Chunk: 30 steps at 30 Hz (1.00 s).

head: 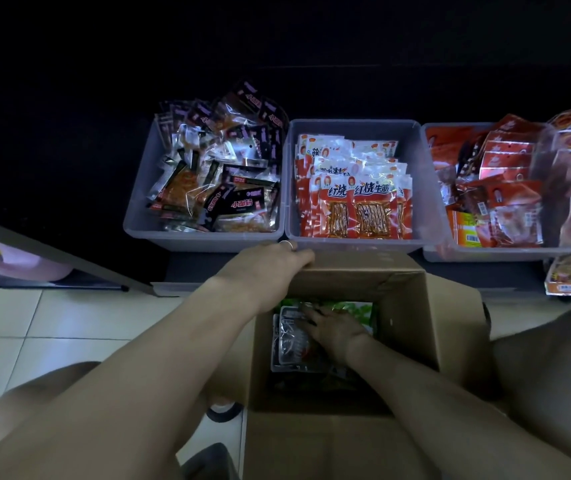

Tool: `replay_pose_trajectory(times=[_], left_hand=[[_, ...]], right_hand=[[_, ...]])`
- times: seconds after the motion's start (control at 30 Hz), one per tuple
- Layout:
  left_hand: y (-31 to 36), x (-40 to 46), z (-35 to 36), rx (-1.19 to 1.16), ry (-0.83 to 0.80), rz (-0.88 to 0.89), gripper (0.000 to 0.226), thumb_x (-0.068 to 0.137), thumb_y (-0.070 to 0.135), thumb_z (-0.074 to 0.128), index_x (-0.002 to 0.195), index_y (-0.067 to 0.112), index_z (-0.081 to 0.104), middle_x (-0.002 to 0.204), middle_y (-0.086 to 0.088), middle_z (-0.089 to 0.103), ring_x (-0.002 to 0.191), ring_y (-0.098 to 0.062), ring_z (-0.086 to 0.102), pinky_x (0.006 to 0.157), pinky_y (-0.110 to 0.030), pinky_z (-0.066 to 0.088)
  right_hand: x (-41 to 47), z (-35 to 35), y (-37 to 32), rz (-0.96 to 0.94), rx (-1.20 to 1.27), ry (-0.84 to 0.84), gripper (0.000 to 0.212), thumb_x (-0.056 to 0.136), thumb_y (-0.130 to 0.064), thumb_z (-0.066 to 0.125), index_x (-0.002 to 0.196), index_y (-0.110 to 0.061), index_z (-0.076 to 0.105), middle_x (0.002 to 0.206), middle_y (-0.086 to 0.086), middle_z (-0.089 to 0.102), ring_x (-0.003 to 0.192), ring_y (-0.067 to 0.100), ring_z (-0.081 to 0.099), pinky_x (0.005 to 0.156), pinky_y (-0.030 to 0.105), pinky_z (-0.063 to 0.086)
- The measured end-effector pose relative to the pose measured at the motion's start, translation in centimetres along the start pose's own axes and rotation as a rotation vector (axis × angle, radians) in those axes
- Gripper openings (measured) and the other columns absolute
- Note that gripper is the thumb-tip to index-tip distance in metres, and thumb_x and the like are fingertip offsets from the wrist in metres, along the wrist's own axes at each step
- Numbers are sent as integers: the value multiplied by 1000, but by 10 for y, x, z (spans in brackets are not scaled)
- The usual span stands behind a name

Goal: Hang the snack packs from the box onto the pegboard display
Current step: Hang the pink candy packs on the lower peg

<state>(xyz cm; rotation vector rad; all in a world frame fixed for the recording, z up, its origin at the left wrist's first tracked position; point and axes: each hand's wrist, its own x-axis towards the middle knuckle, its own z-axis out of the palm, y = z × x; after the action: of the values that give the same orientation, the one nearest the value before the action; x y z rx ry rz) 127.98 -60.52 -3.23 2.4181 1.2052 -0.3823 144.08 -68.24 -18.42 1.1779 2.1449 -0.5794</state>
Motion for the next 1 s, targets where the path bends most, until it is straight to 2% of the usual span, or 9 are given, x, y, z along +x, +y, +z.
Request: replay_pose_trajectory(times=[0.23,0.43,0.53,0.6,0.63,0.7,0.8,0.9,1.0], left_hand=[[-2,-7,-6,-17,-40,-3,49,105,8,46,149,32,44,144,-1,51,129,-25,50,101,-44,49],[8,-19,-18,-25,-57,-6,48,103,33,57,149,31,43,151,-1,45,140,-25,40,110,-44,44],[12,-28,-21,-77,-31,-7,59,99,42,64,152,29,40,151,-2,41,140,-25,39,111,-44,42],[13,-35,-24,-138,11,-15,68,96,50,67,153,27,39,153,-2,41,141,-24,39,113,-44,42],[12,-40,-25,-185,30,-30,73,94,55,68,154,26,39,154,-3,42,141,-24,40,113,-45,42],[11,-50,-30,-345,41,-80,83,86,70,63,152,23,42,152,-4,48,138,-23,47,110,-44,45],[8,-64,-38,-632,99,-175,91,74,79,53,141,18,50,136,-3,61,124,-20,59,99,-38,51],[7,-74,-42,-895,186,-269,72,81,71,61,127,16,59,113,1,73,103,-15,72,86,-31,56],[9,-80,-42,-1158,195,-310,56,87,58,72,122,15,67,106,-1,81,99,-20,78,99,-44,58]], right_hand=[[-3,-12,2,45,-229,31,38,104,-18,48,141,-22,59,155,10,38,131,34,45,102,41,44],[-43,-27,14,88,-147,37,34,104,-25,48,136,-24,60,143,6,57,134,29,45,108,38,35],[-76,-60,23,96,161,53,28,99,-22,54,126,-26,58,127,11,64,121,32,60,95,38,48],[-102,-85,29,102,391,136,9,96,-20,60,97,-29,56,102,4,63,102,32,65,81,37,51],[-114,-96,33,100,506,201,17,94,-18,63,86,-28,53,91,-1,61,92,28,63,74,35,48],[-142,-115,41,84,745,293,20,94,-14,67,85,-29,57,82,-4,60,80,21,62,67,31,44],[-177,-133,48,15,1282,392,19,97,-10,64,112,-21,69,105,0,77,96,20,75,80,33,59],[-195,-136,47,-37,1723,486,22,101,-5,57,117,-15,68,110,7,79,98,21,75,95,44,58],[-195,-129,36,-84,1995,486,25,102,-5,52,120,-14,67,123,15,74,112,27,70,103,46,55]])
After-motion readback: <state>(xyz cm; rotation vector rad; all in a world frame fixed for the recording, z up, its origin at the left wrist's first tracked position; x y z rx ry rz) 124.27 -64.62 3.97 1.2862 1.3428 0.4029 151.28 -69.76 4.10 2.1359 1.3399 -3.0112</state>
